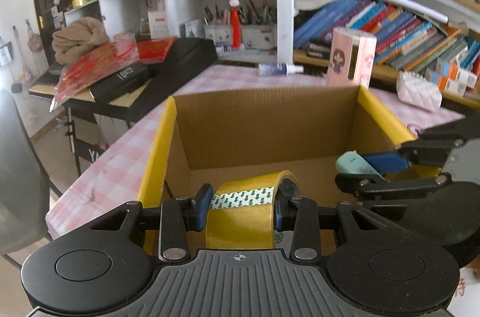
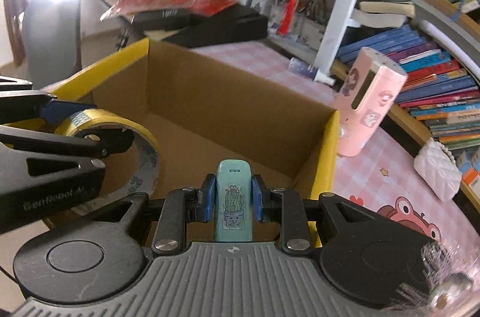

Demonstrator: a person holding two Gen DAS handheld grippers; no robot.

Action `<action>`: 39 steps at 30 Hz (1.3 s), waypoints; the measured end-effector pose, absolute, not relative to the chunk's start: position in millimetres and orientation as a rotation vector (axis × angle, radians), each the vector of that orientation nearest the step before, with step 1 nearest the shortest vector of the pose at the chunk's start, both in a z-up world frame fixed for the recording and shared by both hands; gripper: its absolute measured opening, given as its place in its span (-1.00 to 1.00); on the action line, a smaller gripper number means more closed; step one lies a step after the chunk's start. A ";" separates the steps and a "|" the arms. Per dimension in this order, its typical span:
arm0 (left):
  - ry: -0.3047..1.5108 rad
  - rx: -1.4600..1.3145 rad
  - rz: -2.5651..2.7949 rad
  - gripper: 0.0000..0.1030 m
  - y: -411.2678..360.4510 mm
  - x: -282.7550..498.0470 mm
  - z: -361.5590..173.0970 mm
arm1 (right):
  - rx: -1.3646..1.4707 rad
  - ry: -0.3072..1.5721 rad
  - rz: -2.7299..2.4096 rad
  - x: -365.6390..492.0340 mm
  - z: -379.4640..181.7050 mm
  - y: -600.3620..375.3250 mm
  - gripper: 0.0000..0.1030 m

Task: Organize objects
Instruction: 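Open the left tool dropping the tape while the right tool releases the eraser into the box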

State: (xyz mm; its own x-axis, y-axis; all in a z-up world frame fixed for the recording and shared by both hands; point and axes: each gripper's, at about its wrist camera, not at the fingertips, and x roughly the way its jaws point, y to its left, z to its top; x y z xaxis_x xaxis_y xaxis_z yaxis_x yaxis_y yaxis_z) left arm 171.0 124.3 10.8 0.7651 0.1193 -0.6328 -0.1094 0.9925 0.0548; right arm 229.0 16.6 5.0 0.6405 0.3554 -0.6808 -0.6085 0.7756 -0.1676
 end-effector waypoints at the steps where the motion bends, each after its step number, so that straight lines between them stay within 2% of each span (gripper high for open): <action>1: 0.697 0.018 0.121 -0.28 123.6 172.0 8.9 | -0.417 0.685 0.574 230.7 3.2 18.1 -0.54; 14: 0.772 0.019 0.112 -0.26 120.4 176.8 -6.4 | -0.543 0.752 0.638 231.8 -8.5 30.7 -0.54; 20: 0.745 -0.009 0.119 -0.18 123.4 170.3 -0.3 | -0.532 0.763 0.629 235.9 -7.8 30.6 -0.54; 23: 0.702 -0.025 0.114 -0.10 124.9 163.7 8.1 | -0.504 0.751 0.610 235.8 -4.5 27.2 -0.47; 24: 0.688 -0.024 0.117 -0.01 124.6 161.3 10.9 | -0.496 0.746 0.612 235.2 -3.0 25.7 -0.46; 25: 0.672 -0.019 0.136 0.19 124.9 158.7 13.8 | -0.488 0.739 0.606 234.0 -0.9 24.0 -0.43; 28: 0.612 -0.036 0.150 0.42 129.5 147.9 24.1 | -0.449 0.714 0.570 230.1 7.2 16.9 -0.25; 30: 0.584 -0.058 0.149 0.47 131.9 141.8 30.9 | -0.407 0.699 0.555 226.4 13.7 10.9 -0.14; 39: 0.473 -0.065 0.156 0.68 131.7 109.3 50.3 | -0.255 0.585 0.462 188.0 42.4 -12.7 0.00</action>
State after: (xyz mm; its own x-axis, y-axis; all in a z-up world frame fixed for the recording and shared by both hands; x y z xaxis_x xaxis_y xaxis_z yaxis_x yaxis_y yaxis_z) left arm 109.3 131.7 50.3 0.8787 0.1344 -0.4580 -0.1647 0.9860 -0.0266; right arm 188.0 -12.7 42.4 0.7364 0.3446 -0.5822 -0.4860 0.8681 -0.1010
